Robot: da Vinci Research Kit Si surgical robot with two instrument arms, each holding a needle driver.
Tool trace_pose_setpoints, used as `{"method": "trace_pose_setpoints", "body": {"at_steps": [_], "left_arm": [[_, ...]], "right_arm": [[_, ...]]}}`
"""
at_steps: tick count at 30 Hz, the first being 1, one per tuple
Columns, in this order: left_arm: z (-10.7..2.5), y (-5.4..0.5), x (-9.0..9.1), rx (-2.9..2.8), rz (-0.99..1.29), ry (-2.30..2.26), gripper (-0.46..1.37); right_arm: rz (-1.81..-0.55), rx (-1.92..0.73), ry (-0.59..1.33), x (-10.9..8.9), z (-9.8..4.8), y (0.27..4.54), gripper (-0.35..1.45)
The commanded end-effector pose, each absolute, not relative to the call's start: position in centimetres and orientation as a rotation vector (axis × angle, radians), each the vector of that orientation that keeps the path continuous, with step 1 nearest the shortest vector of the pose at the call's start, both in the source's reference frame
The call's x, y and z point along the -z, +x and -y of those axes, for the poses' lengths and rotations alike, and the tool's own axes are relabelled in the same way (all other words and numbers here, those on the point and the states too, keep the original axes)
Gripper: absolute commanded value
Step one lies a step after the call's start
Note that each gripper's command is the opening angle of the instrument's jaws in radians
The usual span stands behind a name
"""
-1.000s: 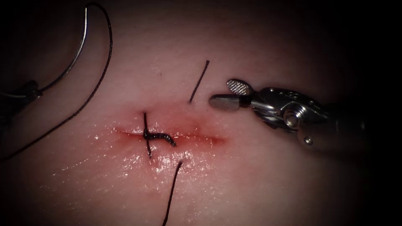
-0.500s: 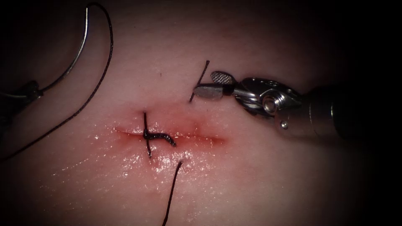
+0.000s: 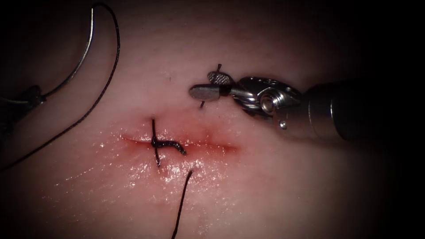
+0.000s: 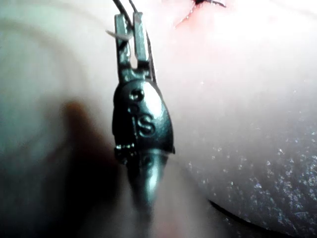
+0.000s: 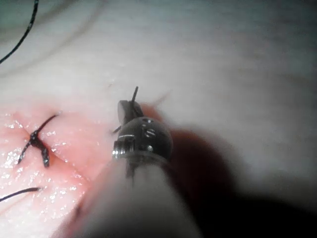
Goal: Wound Closure
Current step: With the right jaws, adjust the short end
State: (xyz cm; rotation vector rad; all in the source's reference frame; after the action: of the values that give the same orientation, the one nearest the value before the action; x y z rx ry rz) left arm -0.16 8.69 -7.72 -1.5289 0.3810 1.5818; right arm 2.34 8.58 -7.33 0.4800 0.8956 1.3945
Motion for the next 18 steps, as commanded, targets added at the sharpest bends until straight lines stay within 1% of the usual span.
{"method": "trace_pose_setpoints", "body": {"at_steps": [1, 8, 12, 18], "left_arm": [[-8.69, -0.16, 7.72, -1.583, -0.379, -1.532, -0.35], [-8.69, -0.16, 7.72, -1.583, -0.379, -1.531, -0.35], [-8.69, -0.16, 7.72, -1.583, -0.379, -1.532, -0.35], [-8.69, -0.16, 7.72, -1.587, -0.384, -1.532, -0.35]], "right_arm": [[-0.882, -1.413, 0.446, 7.33, -8.59, 2.34, -0.35], [-0.875, -1.415, 0.424, 7.32, -8.63, 2.31, -0.35], [-0.905, -1.357, 0.376, 7.36, -8.67, 2.31, -0.35], [-0.962, -1.338, 0.337, 7.53, -8.79, 2.30, -0.35]]}}
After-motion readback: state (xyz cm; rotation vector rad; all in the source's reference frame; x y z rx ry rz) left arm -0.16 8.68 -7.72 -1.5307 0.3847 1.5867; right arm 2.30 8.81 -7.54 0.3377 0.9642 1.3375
